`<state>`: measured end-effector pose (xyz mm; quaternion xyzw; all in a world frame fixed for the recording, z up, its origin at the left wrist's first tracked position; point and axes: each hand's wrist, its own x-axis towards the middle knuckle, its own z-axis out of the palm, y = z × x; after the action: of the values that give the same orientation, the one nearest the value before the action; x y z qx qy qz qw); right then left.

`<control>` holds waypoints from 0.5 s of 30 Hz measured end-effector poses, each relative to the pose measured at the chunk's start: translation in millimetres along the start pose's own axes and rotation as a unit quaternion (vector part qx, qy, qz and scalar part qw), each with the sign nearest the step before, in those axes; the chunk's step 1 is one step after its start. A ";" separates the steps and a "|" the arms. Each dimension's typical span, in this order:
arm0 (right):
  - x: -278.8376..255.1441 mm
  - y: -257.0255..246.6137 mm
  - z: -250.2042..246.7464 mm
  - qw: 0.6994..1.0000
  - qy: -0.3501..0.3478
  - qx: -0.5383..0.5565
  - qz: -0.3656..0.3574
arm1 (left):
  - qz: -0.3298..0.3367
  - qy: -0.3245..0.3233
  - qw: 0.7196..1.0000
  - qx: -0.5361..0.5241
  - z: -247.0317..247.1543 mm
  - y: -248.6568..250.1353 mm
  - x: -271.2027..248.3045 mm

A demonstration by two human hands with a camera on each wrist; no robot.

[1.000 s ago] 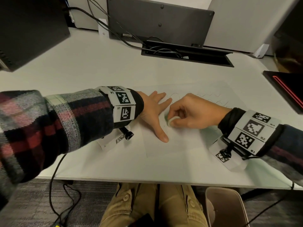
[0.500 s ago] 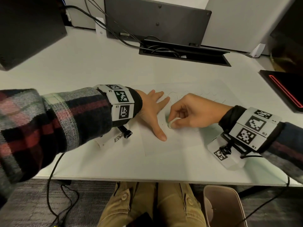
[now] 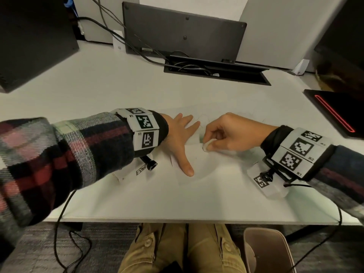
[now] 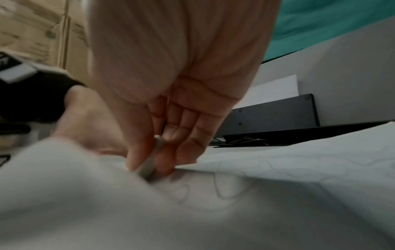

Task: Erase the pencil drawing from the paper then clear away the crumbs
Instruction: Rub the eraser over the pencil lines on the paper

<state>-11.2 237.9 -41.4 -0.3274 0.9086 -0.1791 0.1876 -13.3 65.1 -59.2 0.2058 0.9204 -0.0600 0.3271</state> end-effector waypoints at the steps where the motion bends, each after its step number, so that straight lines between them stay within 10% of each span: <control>1: -2.1 1.8 -2.1 1.000 0.004 0.017 0.004 | 0.005 0.002 1.000 -0.005 0.0 -2.0 -0.1; 15: 18.3 2.4 -5.4 0.999 -0.037 0.017 0.024 | 0.029 0.032 0.997 -0.056 -2.0 -13.5 -0.4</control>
<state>-28.0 228.6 -42.0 -0.3082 0.9056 -0.1781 0.2307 -19.8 53.3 -57.7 0.2158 0.9257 0.0082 0.3106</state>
